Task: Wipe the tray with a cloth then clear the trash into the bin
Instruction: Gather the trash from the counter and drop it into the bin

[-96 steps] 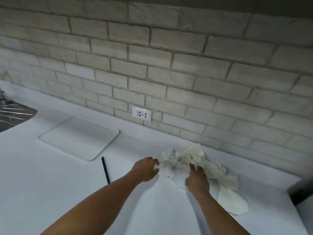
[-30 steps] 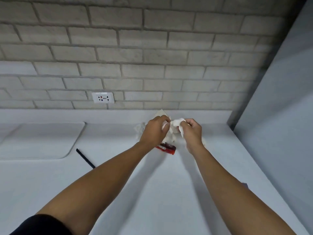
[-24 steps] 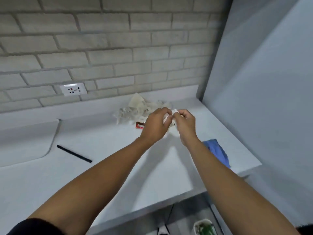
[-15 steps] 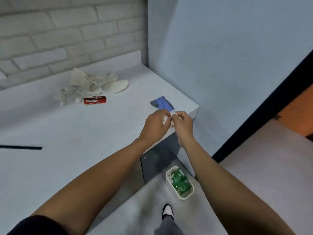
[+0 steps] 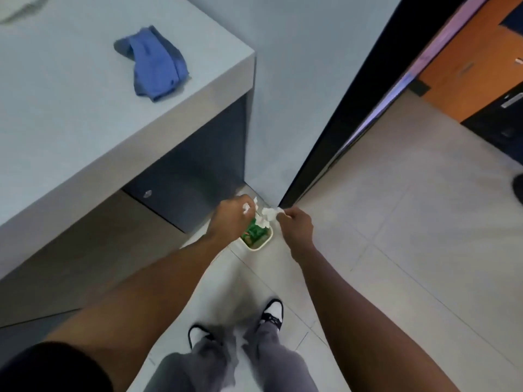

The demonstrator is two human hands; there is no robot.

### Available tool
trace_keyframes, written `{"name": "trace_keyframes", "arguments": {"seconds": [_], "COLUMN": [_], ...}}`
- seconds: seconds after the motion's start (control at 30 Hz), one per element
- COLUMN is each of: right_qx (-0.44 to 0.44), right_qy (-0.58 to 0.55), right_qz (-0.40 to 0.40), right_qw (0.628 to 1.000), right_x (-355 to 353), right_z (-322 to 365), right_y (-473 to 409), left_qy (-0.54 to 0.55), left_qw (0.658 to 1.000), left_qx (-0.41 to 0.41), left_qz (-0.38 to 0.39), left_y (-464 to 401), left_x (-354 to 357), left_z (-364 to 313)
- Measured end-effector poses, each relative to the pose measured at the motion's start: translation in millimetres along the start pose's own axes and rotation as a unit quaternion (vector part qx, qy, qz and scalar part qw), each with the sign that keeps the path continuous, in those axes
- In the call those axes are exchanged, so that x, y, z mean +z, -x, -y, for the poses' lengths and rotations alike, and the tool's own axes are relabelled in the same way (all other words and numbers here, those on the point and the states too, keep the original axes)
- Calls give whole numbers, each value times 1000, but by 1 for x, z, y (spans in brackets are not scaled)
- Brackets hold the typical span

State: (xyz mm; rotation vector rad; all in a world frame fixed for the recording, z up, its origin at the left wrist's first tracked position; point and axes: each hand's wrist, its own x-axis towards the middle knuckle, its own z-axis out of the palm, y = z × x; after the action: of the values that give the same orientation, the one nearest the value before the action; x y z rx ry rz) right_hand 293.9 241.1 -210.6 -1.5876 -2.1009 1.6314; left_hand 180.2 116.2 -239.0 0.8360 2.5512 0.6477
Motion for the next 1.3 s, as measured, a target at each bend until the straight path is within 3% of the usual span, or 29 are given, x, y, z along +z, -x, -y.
{"name": "trace_keyframes", "arguments": {"seconds": [0.17,0.3,0.5,0.63,0.7,0.93,1.07,1.3], "right_qx": [10,-8,-28,-30,-33,-29,-119,-215], "right_qy": [70,124,155,161,198,267,308,196], "right_qz": [30,32,31,63,74,93,82,6], "right_qw": [997,992,987,985,977,959,941,957], "right_x": [47,108,203,244,249,197,153,59], "right_z": [-97,-170,-257,-294,-299,-229,-118,111], "right_y": [-70,-136,-223,-254,-252,-191,-121,21], "left_qy": [54,52,-14,-129,-136,-91,-70,71], "left_qw": [992,992,998,991,989,995,996,989], "left_qx": [-104,-108,-64,34,53,37,62,116], "left_qz": [-39,-45,5,19,16,0,8,-54], "left_y": [-37,-81,-129,-140,-137,-96,-61,-8], "left_x": [108,198,308,340,339,243,132,-120], "left_z": [65,126,209,251,259,208,133,-5]}}
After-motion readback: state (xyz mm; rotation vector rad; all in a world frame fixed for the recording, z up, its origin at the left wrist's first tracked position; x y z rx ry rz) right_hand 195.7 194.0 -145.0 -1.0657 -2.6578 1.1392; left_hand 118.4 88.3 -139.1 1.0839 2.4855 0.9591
